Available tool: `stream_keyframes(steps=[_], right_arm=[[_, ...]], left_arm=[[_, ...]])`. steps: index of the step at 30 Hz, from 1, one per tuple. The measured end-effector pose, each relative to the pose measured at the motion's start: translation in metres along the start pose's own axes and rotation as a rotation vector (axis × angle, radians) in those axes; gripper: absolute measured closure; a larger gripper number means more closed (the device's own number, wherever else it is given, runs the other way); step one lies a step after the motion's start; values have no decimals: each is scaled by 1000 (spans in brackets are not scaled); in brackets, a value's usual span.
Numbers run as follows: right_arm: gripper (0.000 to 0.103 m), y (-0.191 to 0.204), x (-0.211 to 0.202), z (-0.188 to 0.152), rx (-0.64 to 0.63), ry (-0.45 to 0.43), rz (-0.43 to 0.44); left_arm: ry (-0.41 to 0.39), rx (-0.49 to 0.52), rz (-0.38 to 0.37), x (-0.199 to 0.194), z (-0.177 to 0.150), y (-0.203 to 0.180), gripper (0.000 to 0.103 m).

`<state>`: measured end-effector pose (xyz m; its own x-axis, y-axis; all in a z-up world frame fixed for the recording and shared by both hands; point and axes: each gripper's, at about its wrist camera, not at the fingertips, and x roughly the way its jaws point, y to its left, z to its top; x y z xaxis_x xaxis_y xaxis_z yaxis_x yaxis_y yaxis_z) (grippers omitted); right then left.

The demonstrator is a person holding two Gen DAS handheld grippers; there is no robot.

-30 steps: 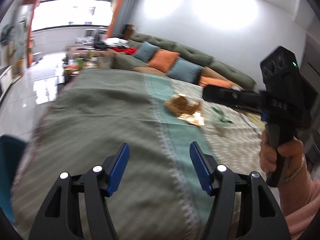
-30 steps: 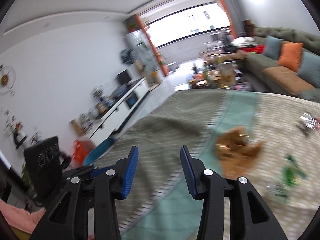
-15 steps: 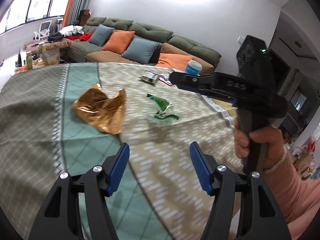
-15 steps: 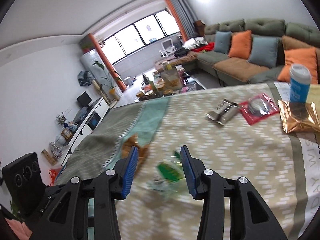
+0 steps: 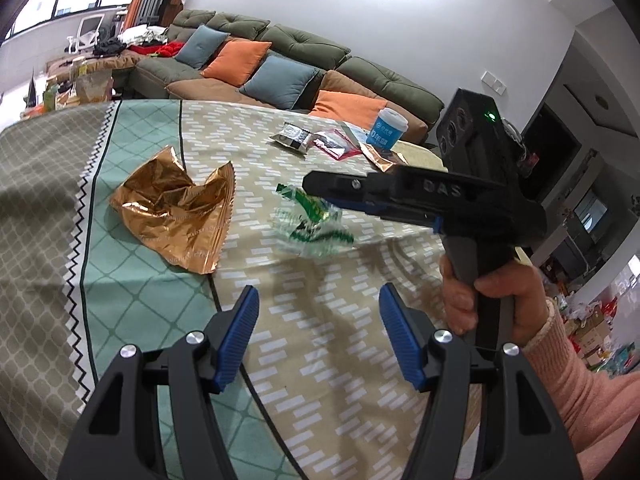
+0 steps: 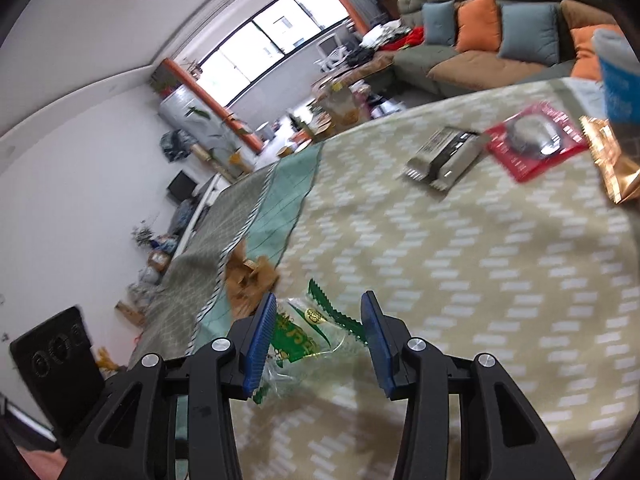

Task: Collect trash
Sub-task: 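Grasp the green-printed plastic bag with the left tool while the right tool grasps the gold foil wrapper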

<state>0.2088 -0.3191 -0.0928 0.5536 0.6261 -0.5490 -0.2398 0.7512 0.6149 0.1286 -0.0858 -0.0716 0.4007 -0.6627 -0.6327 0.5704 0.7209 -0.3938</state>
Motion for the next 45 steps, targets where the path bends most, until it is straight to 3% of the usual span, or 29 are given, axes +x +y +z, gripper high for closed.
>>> stream_keyframes(steps=[9,13,18,20,24,31,43,45], right_arm=[[58,30,3,-20,-50,40,91],[58,35,2,-28,-50,56,117],[59,31,1,-32,-32,62,143],[59,30,0,-33,-32,62,139],[59,30,-3,-33,-27,59,146],[59,37,6,-21,-48,41,103],[60,54,55,-3,-65,101,48],[64,58,59,-2,-72,109,50]], left_arm=[[11,-116,-54,3,5,26,37],[-1,-151,-39,1,8,34,35],[35,-173,-30,10,8,40,45],[36,-178,-25,11,7,41,56],[42,-185,-19,10,4,44,64],[15,-178,8,-7,-3,43,66],[-60,-176,118,-64,-24,60,66],[-74,-179,132,-72,-27,63,66]])
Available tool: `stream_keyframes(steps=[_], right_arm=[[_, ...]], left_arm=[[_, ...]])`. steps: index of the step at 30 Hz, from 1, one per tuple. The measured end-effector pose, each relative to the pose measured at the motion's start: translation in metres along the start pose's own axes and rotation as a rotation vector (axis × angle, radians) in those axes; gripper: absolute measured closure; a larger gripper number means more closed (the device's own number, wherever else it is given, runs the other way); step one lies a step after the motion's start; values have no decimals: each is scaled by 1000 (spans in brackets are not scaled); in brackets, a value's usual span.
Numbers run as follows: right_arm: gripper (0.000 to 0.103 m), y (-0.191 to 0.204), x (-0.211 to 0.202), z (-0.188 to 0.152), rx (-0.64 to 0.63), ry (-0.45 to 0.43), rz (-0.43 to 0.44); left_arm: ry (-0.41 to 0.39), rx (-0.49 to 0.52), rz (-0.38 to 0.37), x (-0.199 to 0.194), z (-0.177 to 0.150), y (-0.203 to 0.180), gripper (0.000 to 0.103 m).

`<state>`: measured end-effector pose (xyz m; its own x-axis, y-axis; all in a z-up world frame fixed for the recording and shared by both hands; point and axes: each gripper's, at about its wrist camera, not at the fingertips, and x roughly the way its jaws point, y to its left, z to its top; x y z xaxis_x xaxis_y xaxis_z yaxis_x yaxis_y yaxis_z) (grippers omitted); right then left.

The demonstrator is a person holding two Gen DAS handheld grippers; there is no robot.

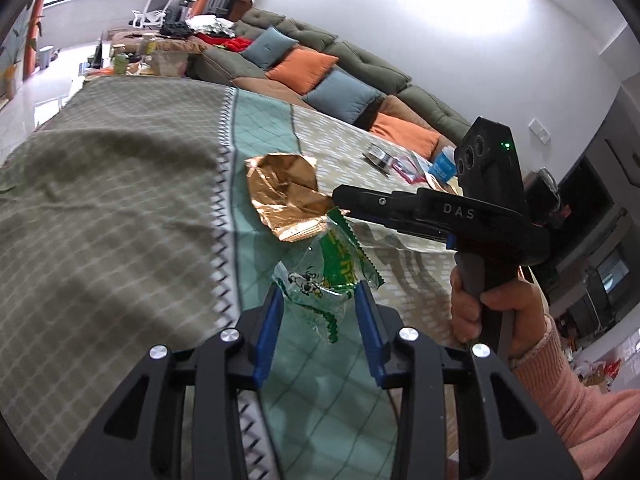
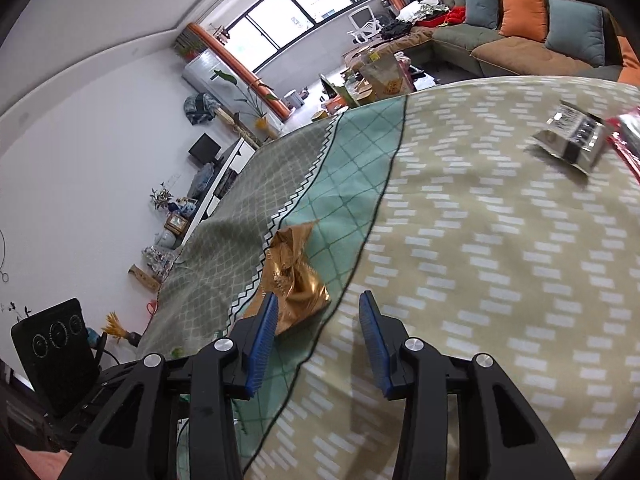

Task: Collect trash
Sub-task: 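Grasp the green-printed plastic bag with the left tool while the right tool grasps the gold foil wrapper, then lift the green bag and gold foil off the bed with both tools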

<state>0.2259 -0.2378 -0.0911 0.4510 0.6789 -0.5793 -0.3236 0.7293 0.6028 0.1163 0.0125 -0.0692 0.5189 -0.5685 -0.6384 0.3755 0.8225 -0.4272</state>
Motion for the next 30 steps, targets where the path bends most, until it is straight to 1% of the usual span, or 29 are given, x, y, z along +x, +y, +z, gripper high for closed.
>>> stream_keyframes(steps=[5,7,8,10,14,21,30], right_arm=[[64,12,11,-2,-13,31,32],[65,18,15,-4,-33,41,29],[72,21,17,-4,-45,44,21],[82,26,21,-5,-58,53,13],[82,28,21,-9,-66,45,-6],[83,35,13,-14,-73,2,-17],[83,49,-1,-24,-85,-53,10]], left_arm=[[-20,-13,13,-14,-7,9,66],[-23,-11,20,-18,-10,11,66],[-24,-9,26,-20,-11,12,66],[-27,-15,31,-23,-14,16,66],[-47,-23,50,-37,-18,22,66],[-81,-38,91,-58,-24,36,66],[-117,-47,155,-81,-32,47,66]])
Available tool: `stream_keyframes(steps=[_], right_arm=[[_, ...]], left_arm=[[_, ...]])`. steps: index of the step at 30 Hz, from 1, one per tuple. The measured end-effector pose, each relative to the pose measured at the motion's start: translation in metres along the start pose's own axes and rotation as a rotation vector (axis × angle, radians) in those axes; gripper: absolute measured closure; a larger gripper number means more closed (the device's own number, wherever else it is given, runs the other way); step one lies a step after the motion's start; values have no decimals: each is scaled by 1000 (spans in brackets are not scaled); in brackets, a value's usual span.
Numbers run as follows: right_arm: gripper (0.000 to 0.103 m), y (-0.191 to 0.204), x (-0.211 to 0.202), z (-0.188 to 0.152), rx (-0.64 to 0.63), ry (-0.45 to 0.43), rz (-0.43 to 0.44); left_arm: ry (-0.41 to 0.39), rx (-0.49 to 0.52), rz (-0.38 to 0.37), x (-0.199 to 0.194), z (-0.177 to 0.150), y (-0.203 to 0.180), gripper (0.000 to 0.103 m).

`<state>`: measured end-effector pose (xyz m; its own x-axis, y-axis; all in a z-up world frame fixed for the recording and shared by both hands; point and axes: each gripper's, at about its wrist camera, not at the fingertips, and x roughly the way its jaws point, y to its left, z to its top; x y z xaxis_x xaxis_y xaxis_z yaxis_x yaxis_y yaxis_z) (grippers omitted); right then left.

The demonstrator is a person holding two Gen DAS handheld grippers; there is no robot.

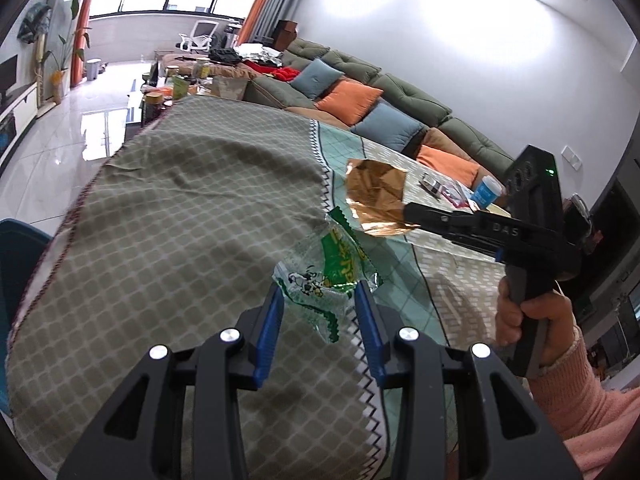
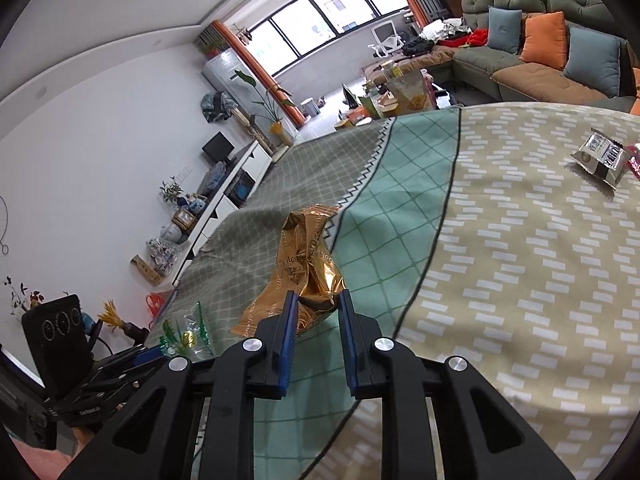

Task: Collect trash
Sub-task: 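Lift the green bag and gold foil off the bed with both tools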

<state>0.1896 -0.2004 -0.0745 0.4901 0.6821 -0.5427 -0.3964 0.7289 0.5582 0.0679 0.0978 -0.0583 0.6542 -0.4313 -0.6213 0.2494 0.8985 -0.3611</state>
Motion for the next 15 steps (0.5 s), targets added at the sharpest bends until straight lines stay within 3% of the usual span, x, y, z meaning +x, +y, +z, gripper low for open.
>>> stream_keyframes(steps=[15], right_arm=[[83,39,-5,-13,-55,-26,69]], left_arm=[[-48,-33,75,-29,-5,26,66]])
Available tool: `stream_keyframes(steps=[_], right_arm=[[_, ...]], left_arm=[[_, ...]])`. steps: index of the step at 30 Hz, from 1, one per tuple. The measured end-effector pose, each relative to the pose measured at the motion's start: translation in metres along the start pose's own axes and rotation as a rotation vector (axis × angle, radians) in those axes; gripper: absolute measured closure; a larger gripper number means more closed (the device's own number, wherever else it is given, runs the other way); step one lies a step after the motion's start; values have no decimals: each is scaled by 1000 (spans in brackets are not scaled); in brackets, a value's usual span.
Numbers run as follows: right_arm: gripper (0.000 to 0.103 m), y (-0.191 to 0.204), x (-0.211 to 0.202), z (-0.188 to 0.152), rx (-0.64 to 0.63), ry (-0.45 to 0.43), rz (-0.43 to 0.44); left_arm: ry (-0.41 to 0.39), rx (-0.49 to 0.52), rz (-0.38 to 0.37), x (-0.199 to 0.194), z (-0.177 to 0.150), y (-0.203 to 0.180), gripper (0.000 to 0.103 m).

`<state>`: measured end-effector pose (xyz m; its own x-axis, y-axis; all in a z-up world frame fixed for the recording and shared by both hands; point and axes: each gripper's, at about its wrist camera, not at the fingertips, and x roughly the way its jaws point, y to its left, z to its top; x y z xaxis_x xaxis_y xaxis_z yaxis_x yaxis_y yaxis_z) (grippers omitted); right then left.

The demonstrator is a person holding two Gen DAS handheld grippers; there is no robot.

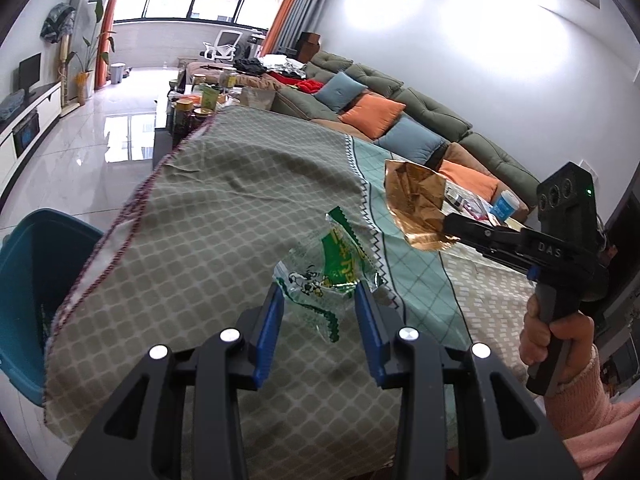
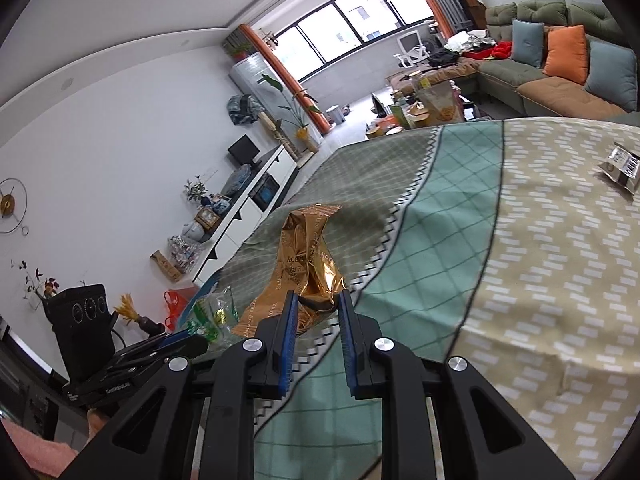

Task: Collect trash
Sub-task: 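Lift the green bag and gold foil off the bed with both tools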

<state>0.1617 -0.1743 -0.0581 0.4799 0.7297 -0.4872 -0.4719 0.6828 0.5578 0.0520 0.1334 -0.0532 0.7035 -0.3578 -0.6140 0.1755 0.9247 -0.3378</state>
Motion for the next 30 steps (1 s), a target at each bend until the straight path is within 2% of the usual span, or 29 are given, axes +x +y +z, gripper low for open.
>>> stream_keyframes(steps=[11,30], right_arm=[[83,24,11,-6,-37,16,49],[83,43,28,-10,-68,43,99]], left_arm=[[-34,-28,43,-20,-2,22,66],[-61,-47,93,-39,-7,36,66]])
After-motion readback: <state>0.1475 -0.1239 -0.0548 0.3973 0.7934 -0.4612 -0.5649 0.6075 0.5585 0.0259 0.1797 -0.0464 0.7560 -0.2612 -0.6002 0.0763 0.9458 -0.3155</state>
